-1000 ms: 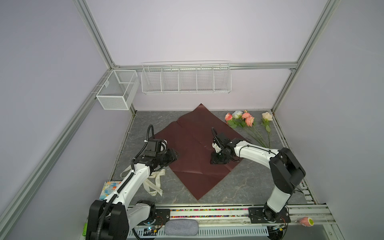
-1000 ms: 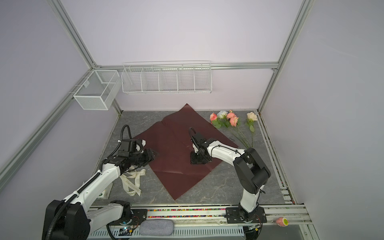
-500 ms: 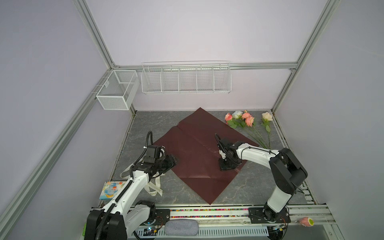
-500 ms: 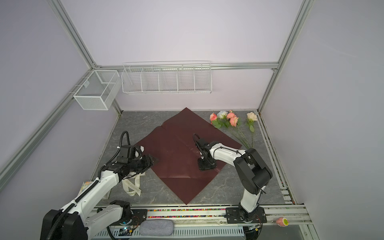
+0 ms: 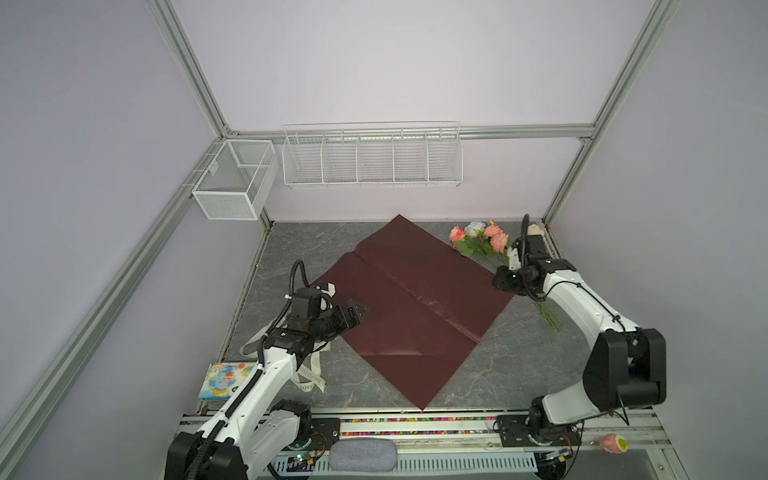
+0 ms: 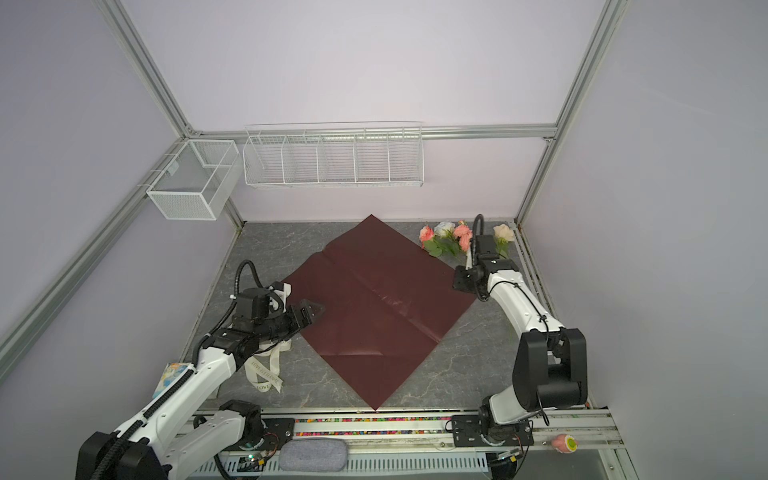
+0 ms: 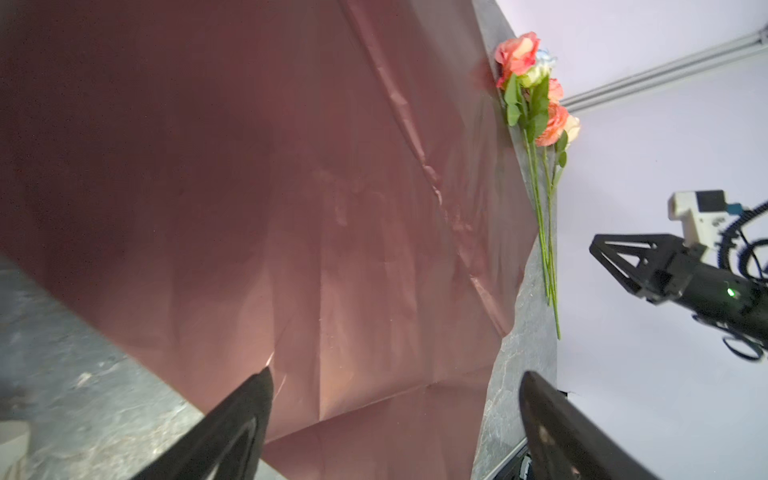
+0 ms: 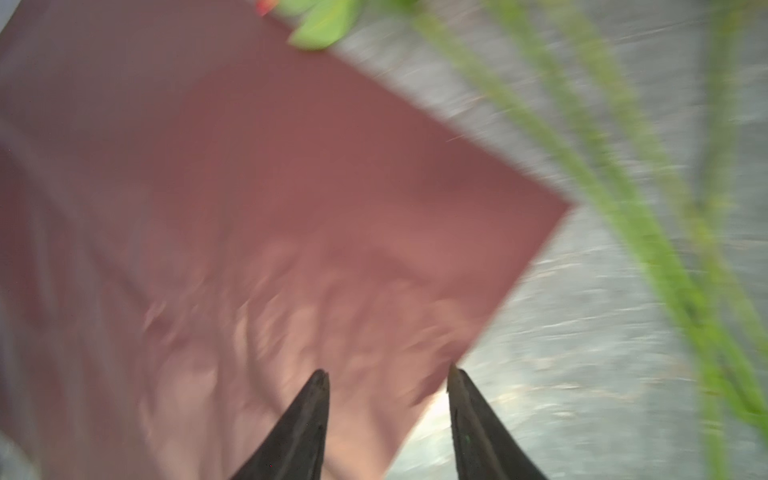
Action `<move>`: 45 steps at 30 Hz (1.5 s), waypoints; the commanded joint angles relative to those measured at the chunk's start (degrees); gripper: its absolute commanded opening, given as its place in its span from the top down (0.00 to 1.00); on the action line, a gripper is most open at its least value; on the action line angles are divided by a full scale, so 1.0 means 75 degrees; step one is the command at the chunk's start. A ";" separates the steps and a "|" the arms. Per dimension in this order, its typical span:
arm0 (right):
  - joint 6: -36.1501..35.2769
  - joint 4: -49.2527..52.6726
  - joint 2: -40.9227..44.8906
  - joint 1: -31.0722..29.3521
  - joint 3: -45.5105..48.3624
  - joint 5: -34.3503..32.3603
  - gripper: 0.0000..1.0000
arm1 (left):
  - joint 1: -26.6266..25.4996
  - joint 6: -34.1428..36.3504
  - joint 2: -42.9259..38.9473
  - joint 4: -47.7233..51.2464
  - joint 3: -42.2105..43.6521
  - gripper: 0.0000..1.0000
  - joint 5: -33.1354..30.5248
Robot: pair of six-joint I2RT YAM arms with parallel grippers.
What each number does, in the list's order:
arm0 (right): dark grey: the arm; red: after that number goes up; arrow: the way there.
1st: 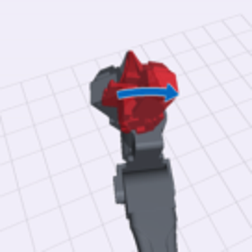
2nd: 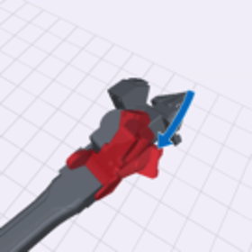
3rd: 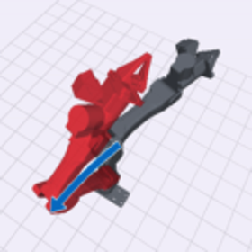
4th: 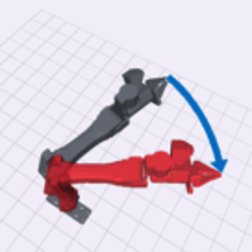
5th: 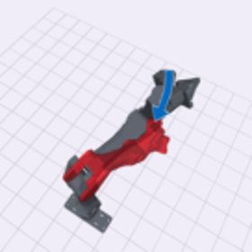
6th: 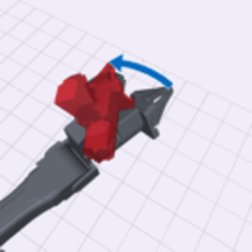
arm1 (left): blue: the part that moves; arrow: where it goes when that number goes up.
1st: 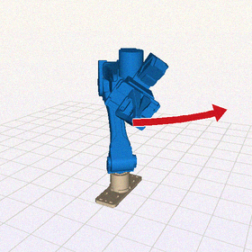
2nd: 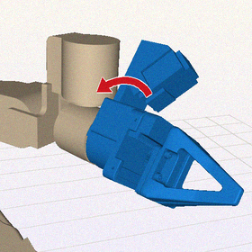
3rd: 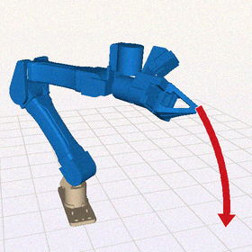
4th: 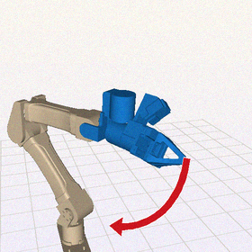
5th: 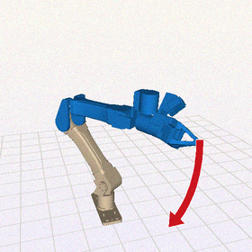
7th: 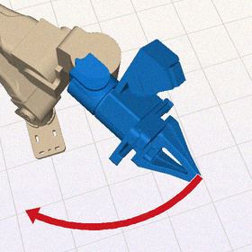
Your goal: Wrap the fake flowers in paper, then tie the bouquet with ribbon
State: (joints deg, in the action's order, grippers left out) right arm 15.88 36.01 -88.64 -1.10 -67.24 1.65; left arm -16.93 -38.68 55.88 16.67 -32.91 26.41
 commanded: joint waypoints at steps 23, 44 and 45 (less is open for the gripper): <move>-0.3601 0.1329 -0.4229 0.1359 -0.3621 -0.0673 0.59 | -0.0156 0.0817 0.1613 -0.1134 -0.1430 0.00 0.0685; -0.4626 0.2103 -0.4820 0.1093 -0.4651 -0.1067 0.92 | -0.0154 0.1488 0.2304 0.0628 -0.2380 0.02 0.0804; -0.4718 0.2114 -0.4682 0.1046 -0.4641 -0.1036 0.93 | -0.0154 0.1494 0.2262 0.0629 -0.2355 0.02 0.0790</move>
State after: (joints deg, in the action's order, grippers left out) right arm -16.75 50.24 -126.43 7.77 -101.06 -6.26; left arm -17.91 -29.85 73.97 18.17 -49.39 33.69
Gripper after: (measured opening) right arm 0.080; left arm 0.982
